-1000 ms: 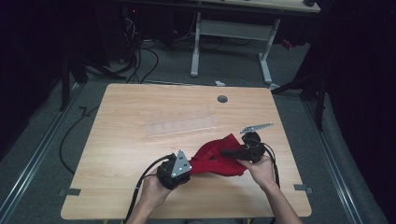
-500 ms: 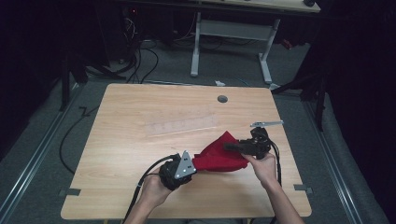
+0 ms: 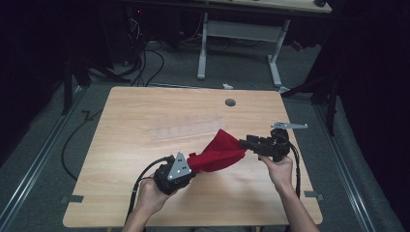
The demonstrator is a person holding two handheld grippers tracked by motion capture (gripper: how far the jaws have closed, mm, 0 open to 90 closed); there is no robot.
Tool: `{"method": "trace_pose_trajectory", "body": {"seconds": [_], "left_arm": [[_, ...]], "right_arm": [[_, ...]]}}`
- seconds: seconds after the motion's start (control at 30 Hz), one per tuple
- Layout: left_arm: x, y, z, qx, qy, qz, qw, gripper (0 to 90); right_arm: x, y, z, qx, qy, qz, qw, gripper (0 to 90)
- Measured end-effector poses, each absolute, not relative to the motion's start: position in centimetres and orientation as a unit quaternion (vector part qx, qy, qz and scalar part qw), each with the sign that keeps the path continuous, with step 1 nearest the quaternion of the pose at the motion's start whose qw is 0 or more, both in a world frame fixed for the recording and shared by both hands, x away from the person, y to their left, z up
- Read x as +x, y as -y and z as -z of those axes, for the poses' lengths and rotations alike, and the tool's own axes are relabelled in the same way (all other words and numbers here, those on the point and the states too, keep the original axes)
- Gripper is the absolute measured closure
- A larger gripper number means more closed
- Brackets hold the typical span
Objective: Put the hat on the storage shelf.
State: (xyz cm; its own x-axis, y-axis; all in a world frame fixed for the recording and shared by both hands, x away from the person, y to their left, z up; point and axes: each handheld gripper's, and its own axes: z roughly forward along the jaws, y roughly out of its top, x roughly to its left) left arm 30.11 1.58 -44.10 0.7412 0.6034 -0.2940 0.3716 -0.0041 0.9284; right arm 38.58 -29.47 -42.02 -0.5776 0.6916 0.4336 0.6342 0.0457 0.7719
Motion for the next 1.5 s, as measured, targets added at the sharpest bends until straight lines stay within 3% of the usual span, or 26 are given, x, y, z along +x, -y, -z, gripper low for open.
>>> {"method": "trace_pose_trajectory", "body": {"seconds": [0.27, 0.67, 1.0, 1.5], "left_arm": [[30.9, -3.3, 43.6, 0.664, -0.381, -0.093, 0.637, 83.8], [32.3, -5.1, 42.5, 0.606, -0.424, -0.098, 0.666, 83.7], [33.6, -5.3, 42.3, 0.582, -0.445, -0.092, 0.674, 83.7], [36.2, -6.6, 40.5, 0.546, -0.478, -0.094, 0.681, 83.8]], "right_arm": [[37.8, 31.2, 42.8, 0.48, -0.708, -0.514, 0.072, 39.0], [37.4, 31.1, 50.4, 0.519, -0.745, -0.386, 0.164, 40.7], [36.6, 31.3, 53.0, 0.527, -0.751, -0.329, 0.224, 39.9], [36.6, 31.2, 53.0, 0.525, -0.754, -0.319, 0.234, 37.6]]}}
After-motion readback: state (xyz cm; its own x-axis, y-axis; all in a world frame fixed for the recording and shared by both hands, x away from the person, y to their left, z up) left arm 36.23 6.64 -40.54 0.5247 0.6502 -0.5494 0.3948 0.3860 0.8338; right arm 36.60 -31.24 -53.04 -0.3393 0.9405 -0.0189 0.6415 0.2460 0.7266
